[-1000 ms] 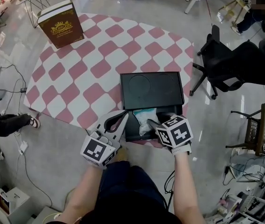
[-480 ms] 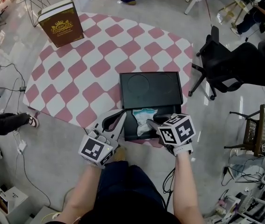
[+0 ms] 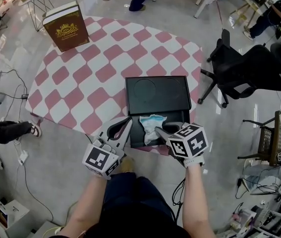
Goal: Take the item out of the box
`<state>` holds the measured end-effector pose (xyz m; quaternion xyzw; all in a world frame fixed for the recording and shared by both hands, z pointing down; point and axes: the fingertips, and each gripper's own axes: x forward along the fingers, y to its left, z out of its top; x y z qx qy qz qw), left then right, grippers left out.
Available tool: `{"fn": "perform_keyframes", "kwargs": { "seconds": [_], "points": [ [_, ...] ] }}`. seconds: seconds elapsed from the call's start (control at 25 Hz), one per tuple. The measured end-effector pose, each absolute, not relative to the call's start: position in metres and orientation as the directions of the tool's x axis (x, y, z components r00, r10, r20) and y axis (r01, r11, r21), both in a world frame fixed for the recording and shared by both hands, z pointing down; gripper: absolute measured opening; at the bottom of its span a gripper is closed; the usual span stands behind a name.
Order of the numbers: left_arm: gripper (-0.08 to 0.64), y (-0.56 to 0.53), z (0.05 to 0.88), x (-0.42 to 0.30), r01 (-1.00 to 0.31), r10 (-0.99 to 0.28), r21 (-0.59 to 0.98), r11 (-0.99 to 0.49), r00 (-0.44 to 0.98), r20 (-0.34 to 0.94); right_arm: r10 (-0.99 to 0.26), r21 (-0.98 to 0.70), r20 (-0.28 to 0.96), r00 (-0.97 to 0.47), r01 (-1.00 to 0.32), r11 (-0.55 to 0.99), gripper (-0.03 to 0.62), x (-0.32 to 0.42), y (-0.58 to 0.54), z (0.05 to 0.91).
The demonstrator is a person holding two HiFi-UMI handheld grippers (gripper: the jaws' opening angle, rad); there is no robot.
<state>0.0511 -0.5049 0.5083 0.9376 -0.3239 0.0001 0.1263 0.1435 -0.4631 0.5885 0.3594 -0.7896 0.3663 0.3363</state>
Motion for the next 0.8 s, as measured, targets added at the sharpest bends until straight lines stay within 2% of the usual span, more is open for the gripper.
{"fn": "perform_keyframes", "kwargs": {
  "seconds": [0.32, 0.8],
  "points": [
    [0.009, -0.493, 0.509, 0.052, -0.62, -0.618, 0.24, -0.747, 0.781, 0.093, -0.425, -0.287, 0.736, -0.527, -0.812, 0.508, 0.054, 0.148, -0.456, 0.57],
    [0.009, -0.468, 0.497, 0.053, -0.639, -0.642, 0.248, -0.728, 0.763, 0.078, -0.623, -0.228, 0.589, -0.514, -0.846, 0.482, 0.054, 0.165, -0.446, 0.527]
  ]
}}
